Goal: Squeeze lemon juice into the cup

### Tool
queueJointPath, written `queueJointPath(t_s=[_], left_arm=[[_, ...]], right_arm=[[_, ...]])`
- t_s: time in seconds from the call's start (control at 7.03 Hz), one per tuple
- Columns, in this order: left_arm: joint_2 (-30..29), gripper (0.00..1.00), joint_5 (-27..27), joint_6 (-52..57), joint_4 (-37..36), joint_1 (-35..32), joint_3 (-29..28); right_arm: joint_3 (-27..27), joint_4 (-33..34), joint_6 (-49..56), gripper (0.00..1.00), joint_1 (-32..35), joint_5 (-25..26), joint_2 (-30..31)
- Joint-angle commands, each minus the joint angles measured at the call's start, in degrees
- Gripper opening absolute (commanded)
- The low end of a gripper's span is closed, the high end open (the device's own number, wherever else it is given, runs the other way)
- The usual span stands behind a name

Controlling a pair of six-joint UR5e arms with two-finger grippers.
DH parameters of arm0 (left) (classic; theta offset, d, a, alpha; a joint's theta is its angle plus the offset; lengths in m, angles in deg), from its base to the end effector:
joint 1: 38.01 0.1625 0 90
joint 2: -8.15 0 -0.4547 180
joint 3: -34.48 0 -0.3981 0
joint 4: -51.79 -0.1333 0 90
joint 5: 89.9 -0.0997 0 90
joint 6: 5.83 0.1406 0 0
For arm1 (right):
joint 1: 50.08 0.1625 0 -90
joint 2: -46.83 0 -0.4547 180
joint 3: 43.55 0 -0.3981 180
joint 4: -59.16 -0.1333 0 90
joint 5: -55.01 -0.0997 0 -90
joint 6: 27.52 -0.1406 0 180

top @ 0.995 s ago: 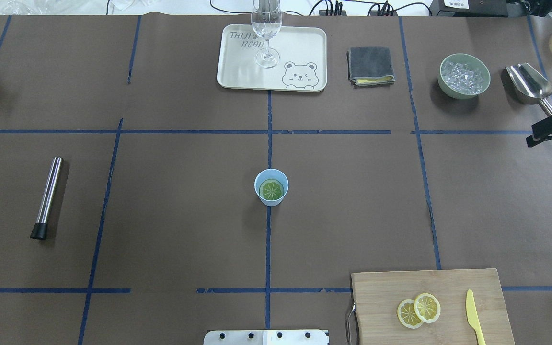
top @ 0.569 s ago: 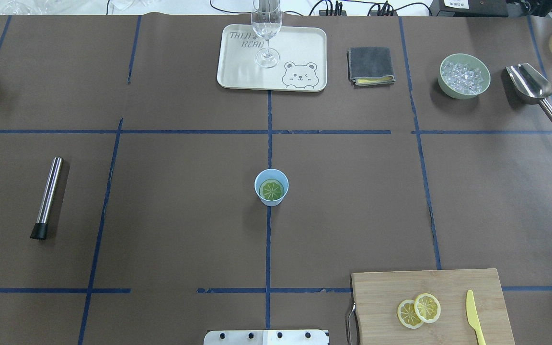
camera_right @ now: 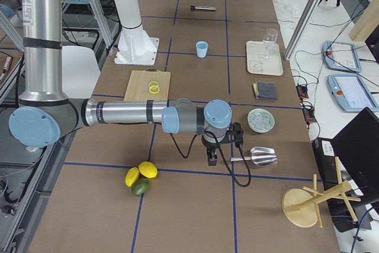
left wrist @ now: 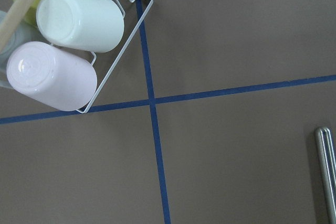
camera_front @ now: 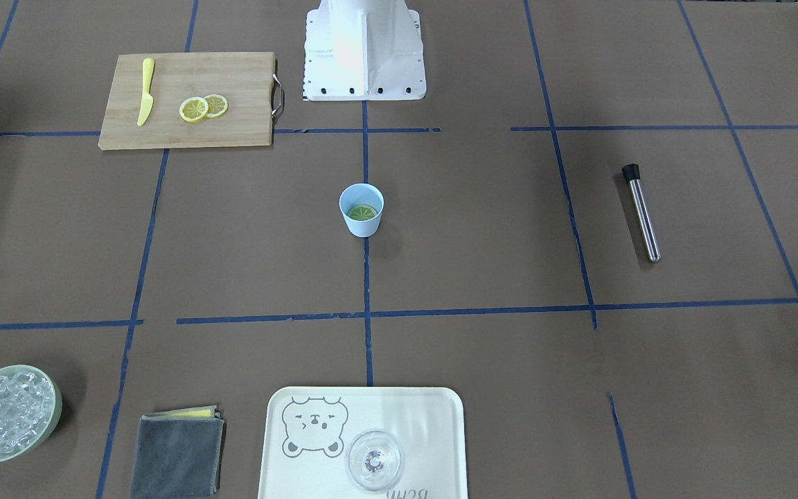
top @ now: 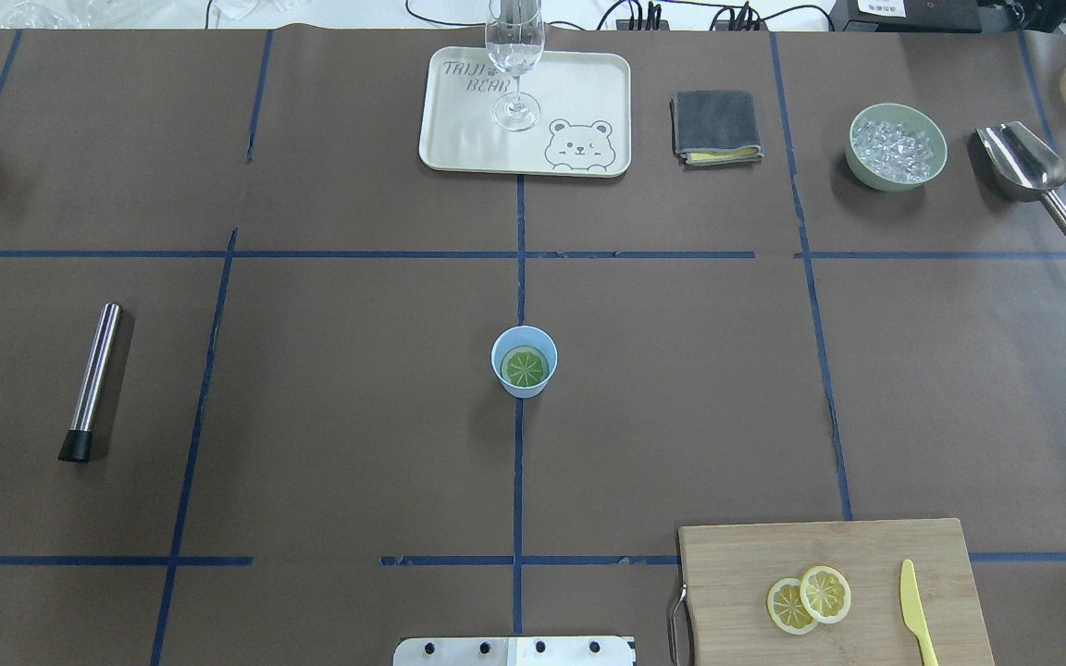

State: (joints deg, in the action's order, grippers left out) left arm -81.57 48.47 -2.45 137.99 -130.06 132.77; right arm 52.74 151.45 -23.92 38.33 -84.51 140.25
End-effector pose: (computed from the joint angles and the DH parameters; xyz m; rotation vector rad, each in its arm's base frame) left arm -0.0460 -0.4970 0.6476 0.1090 0.8397 0.0528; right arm 0.0133 -0.4716 0.6867 0.0247 -0.8643 -0.0892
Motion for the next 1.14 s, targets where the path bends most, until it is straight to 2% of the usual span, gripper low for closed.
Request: queueJointPath(t_s=[0.0,0.14,0.28,1.0], left_arm=[[3.5,1.00,-0.3,0.1,0.4,-1.1,0.5],[4.5,1.00,-0.8,0.2,0.6,-1.3,1.5],[7.3,1.00,-3.7,0.2,0.6,-1.3,3.6],[5.9,1.00,-5.2,0.2,0.4,-0.9,3.0]], right_arm=[[-0.1,0.2,0.4,1.00,0.9,-0.3,1.0],[-0.2,-0.2,0.4,1.00,0.8,0.6,1.3],[-0.3,-0.4,0.5,1.00,0.8,0.6,1.6],[-0.6,-0.5,0.5,1.00,0.1,0.8,1.4]])
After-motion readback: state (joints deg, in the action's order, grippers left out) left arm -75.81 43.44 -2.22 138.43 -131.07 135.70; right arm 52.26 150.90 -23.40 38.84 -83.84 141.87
